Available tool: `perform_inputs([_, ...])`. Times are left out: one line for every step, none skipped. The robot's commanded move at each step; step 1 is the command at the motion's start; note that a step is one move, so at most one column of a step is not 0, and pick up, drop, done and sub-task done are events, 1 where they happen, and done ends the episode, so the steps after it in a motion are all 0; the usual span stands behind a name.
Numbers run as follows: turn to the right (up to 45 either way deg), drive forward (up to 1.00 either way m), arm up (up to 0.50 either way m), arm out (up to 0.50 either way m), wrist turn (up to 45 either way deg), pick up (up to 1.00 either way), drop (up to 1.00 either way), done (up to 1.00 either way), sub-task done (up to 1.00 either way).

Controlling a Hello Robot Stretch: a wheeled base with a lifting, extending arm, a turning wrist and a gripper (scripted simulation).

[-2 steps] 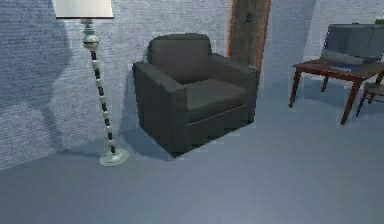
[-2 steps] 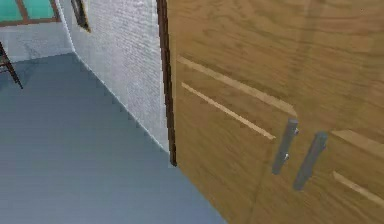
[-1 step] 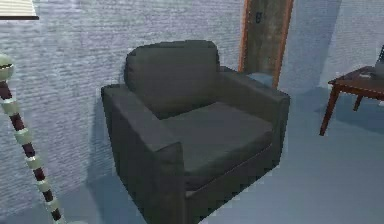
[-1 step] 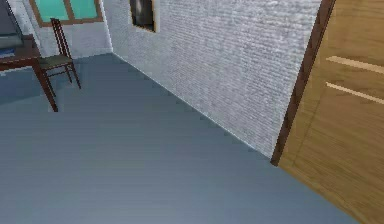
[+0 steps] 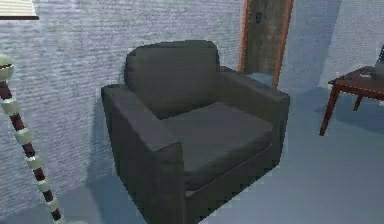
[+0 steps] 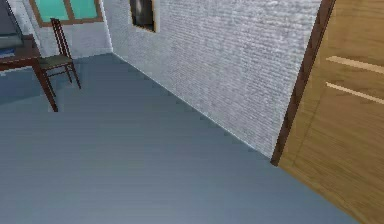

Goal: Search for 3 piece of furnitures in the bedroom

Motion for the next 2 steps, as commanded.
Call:
perform_inputs([-36.0,0.00,0.00,0.00,0.0,0.00,0.00,0.00,0.00])
perform_inputs([0.0,0.30,0.00,0.00,0.0,0.00,0.00,0.00,0.00])
